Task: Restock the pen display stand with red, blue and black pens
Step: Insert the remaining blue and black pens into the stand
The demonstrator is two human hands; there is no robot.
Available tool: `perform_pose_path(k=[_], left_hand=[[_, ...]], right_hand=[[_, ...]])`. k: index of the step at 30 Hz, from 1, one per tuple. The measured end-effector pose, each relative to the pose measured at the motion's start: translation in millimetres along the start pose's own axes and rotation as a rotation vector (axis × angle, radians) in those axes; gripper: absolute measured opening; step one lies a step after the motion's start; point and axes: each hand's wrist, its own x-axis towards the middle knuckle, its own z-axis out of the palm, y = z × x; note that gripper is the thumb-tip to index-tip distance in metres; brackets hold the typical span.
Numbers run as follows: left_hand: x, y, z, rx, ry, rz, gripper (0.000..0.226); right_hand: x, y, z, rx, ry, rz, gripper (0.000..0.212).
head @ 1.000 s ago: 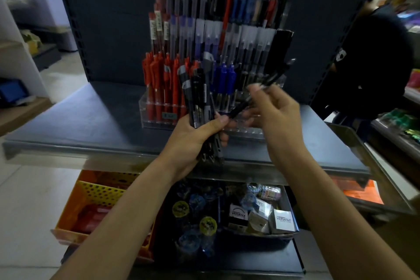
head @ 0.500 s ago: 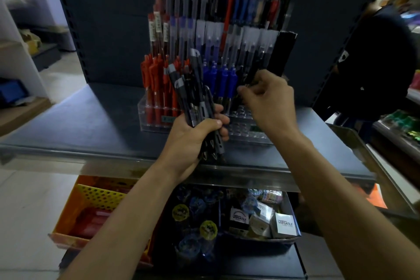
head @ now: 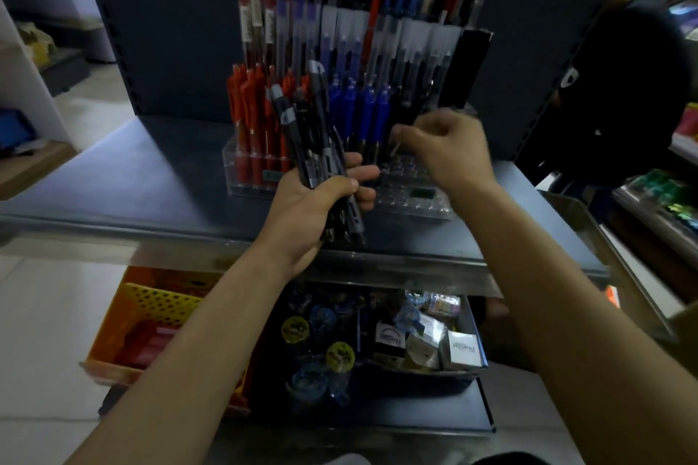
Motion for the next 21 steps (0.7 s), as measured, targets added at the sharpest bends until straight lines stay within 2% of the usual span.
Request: perform_pose_path(k=[6, 10, 12, 15, 19, 21], left_hand=[[1.2, -0.4, -1.2, 0.003, -0.018, -0.003, 0.02], [0.0, 2.4, -0.4, -0.029, -0.032, -0.025, 0.023], [-0.2, 2.5, 2.0, -0.045, -0.03, -0.02, 0.025], [-1.3, 1.4, 5.9, -0.057, 0.004, 0.006, 0.029], [-3.1, 0.1, 4.8, 0.012, 0.026, 0.025, 0.023], [-3.7, 0.1, 3.3, 0.021, 0.028, 0.018, 0.022]], right_hand=[[-11.2, 3.1, 16.2, -0.153, 0.078, -0.109, 0.011], [-14.9, 7.4, 14.2, -0.198, 0.059, -0.098, 0.019], [-25.9, 8.7, 13.7, -0.169, 0.084, -0.14, 0.021], [-50.7, 7.9, 13.1, -0.014, 0.181, -0.266, 0.004], [-75.3, 6.3, 20.5, 0.076, -0.046, -0.317, 0.009], [-78.8, 10.0, 24.7, 0.05, -0.077, -0.361, 0.009]])
